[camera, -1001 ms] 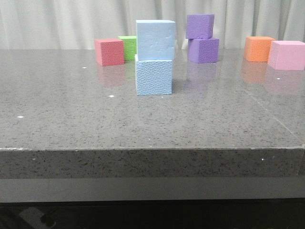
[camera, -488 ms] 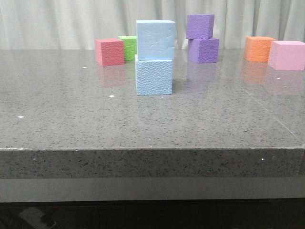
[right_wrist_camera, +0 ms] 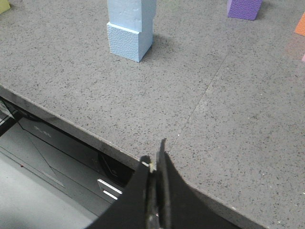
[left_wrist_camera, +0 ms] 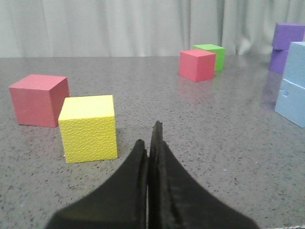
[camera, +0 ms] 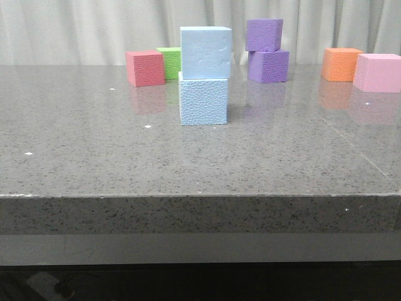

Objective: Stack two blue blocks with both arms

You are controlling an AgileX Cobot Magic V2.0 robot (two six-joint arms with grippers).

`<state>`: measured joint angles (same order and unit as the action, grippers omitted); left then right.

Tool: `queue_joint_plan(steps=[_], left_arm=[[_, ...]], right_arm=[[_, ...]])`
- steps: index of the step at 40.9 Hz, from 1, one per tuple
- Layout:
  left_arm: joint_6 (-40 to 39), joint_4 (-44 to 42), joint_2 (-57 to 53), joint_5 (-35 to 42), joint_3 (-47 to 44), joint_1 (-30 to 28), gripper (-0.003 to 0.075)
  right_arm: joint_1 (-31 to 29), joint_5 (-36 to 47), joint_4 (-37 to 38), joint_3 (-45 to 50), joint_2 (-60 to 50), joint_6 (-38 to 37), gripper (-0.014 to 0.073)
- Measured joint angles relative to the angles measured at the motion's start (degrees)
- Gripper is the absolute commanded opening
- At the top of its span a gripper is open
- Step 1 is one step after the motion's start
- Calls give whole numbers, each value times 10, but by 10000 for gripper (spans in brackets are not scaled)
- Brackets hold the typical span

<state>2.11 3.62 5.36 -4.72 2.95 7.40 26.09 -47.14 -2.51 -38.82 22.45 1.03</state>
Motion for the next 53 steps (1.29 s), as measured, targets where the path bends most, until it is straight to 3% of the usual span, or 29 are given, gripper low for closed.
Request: queue_joint_plan(steps=[8,53], left_arm=[[0,11,-56,31,-34,-23,-20],[0,15,-56,24,-34,-13,-20]], right_arm=[[0,0,0,0,0,0,-67],[0,0,0,0,0,3,-67]])
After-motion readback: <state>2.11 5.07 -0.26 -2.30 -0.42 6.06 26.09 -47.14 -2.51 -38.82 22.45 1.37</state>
